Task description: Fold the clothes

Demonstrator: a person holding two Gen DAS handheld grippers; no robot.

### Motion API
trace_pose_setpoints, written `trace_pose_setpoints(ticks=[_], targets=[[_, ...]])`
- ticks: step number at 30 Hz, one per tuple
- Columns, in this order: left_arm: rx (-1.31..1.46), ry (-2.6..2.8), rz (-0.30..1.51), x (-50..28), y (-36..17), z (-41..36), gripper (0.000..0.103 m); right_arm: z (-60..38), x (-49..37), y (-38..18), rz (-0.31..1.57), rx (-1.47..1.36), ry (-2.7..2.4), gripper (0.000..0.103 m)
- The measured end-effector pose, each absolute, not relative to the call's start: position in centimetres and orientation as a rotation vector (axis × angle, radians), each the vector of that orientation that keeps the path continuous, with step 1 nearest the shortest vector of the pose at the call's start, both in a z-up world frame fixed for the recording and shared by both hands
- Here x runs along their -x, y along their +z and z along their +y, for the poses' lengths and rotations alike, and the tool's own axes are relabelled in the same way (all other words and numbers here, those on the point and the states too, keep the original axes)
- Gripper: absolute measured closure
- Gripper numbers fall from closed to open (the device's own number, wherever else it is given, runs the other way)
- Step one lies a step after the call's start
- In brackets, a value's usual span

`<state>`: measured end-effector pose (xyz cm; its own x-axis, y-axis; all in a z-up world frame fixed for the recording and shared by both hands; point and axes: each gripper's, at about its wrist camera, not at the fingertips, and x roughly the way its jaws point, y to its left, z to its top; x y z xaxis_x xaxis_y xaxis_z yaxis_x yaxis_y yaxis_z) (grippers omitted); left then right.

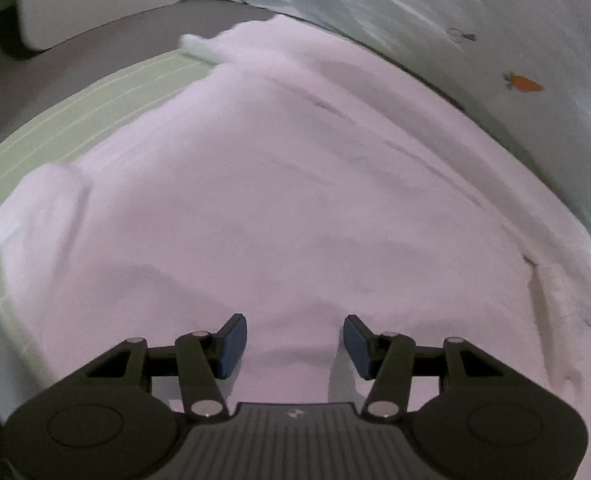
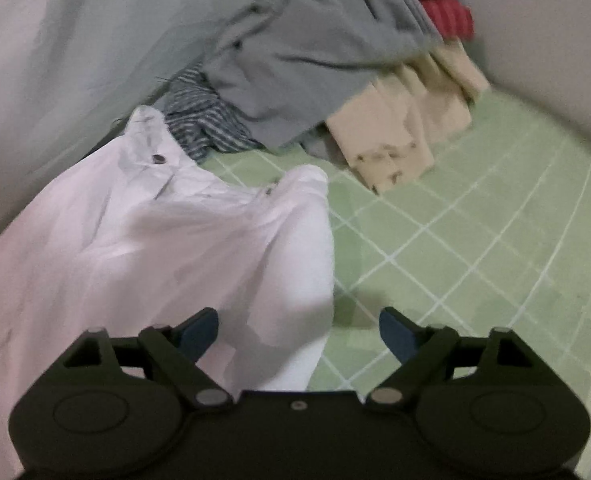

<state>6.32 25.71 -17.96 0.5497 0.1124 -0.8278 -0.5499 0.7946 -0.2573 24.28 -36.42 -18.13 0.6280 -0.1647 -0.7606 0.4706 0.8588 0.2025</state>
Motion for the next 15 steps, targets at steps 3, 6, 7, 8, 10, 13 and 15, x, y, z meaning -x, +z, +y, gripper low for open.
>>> trace_pose_setpoints(ticks=[3,6,7,8,10,13,15], targets=[[0.534,0.458,0.893,-4.4,-17.6,25.0,0.048,-36.6,-24.3,-18.6,0.823,-0.384,-0.306,0.063],[0.561,0.532,0.877,-2.6,-17.2,25.0,0.048,-36.0,-24.2,-18.6,0.84,-0.264,-0.233,0.081],[0.579,0.568,0.863,-1.9,-17.0,25.4,0.048,-36.0,-23.9,-18.5,0.842,-0.238,-0.22,0.084],[0.595,0.599,0.846,-1.3,-16.9,25.9,0.048,-36.2,-23.5,-18.5,0.842,-0.223,-0.21,0.085],[0.614,0.663,0.827,-0.4,-16.7,27.5,0.047,-37.0,-22.7,-18.6,0.831,-0.258,-0.208,0.086],[0.629,0.78,0.803,0.8,-16.4,30.3,0.043,-37.3,-22.0,-18.6,0.823,-0.264,-0.216,0.087],[0.649,0.838,0.783,1.7,-16.3,32.3,0.041,-36.6,-22.1,-18.5,0.826,-0.225,-0.233,0.086]])
